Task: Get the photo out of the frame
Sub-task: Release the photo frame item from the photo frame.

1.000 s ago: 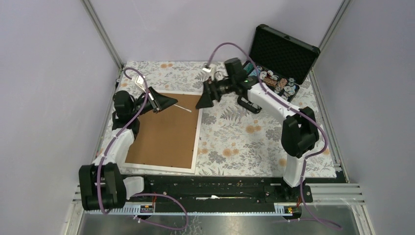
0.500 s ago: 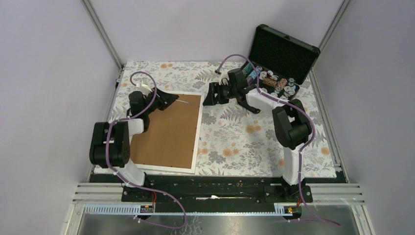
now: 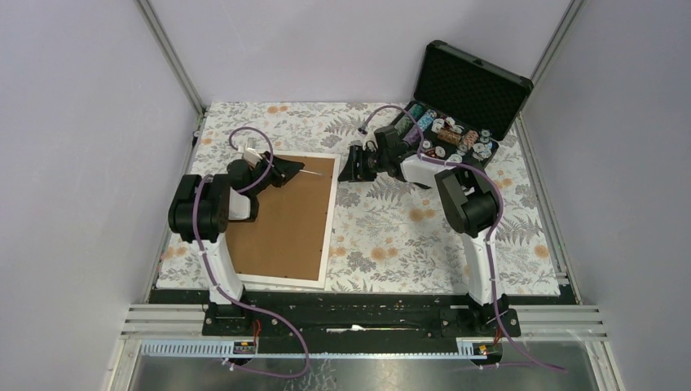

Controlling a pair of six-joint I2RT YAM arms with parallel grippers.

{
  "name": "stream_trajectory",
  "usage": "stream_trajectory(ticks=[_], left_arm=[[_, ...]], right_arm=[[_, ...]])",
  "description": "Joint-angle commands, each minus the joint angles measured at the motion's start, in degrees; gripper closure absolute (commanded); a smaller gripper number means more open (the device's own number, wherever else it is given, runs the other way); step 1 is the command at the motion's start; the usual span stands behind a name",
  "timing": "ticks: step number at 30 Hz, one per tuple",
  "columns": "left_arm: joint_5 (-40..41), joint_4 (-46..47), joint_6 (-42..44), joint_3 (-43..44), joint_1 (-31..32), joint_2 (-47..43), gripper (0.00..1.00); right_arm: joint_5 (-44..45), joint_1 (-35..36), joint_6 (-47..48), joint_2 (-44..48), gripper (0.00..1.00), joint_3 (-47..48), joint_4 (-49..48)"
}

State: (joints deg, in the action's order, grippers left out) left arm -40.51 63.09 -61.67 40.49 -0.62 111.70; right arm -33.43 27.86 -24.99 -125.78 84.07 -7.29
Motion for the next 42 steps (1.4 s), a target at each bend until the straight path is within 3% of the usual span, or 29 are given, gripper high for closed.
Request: stream_trajectory(ticks=[1, 13, 42], left_arm=[[-1.4, 8.8, -1.5, 2.7, 0.4, 3.6, 1.0], [-0.5, 4.2, 1.3, 5.8, 1.6, 7.1, 1.0], [1.6, 0.5, 6.8, 8.1, 3.1, 9.8, 1.0]], right_arm=[[0.9, 0.3, -1.6, -1.6, 0.45, 1.2, -4.3], [1.7, 0.4, -2.9, -4.7, 0.54, 2.5, -6.6], [-1.3, 1.0, -5.1, -6.2, 0.56, 4.1, -8.2]])
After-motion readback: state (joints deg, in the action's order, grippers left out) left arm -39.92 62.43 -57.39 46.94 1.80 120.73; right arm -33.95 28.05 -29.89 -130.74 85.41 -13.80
